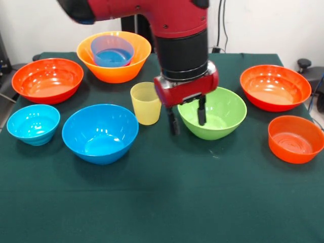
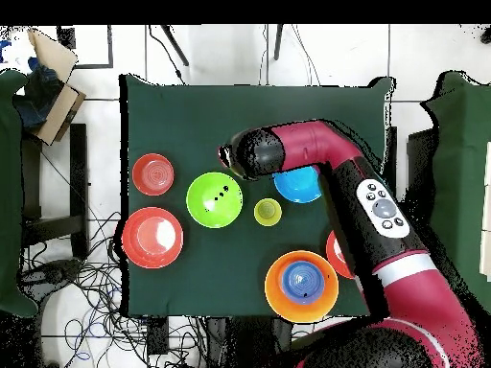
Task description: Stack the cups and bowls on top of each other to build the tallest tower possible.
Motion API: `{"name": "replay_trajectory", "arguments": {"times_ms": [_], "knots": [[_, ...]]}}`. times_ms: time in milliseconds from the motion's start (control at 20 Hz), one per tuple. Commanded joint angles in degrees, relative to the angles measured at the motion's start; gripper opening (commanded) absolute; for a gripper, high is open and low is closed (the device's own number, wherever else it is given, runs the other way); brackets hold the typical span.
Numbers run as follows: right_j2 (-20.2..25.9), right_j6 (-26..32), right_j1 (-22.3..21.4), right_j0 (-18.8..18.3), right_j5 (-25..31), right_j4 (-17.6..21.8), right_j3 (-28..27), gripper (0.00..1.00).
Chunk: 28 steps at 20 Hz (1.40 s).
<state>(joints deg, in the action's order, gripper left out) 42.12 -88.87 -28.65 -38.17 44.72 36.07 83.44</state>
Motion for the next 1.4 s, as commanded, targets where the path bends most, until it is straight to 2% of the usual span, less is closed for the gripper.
{"name": "replay_trajectory", "arguments": {"times_ms": [50, 350, 800, 1400], "knots": [[2.6, 24.9, 2.4, -1.3, 10.6, 2.2, -7.7, 1.0], [2.9, 29.1, 2.7, -1.8, 14.6, 2.6, -10.5, 1.0], [2.0, 30.1, 3.6, -2.9, 13.7, 3.7, -10.5, 1.0], [1.4, 34.3, 4.7, -4.4, 16.1, 4.1, -12.3, 1.0]]}}
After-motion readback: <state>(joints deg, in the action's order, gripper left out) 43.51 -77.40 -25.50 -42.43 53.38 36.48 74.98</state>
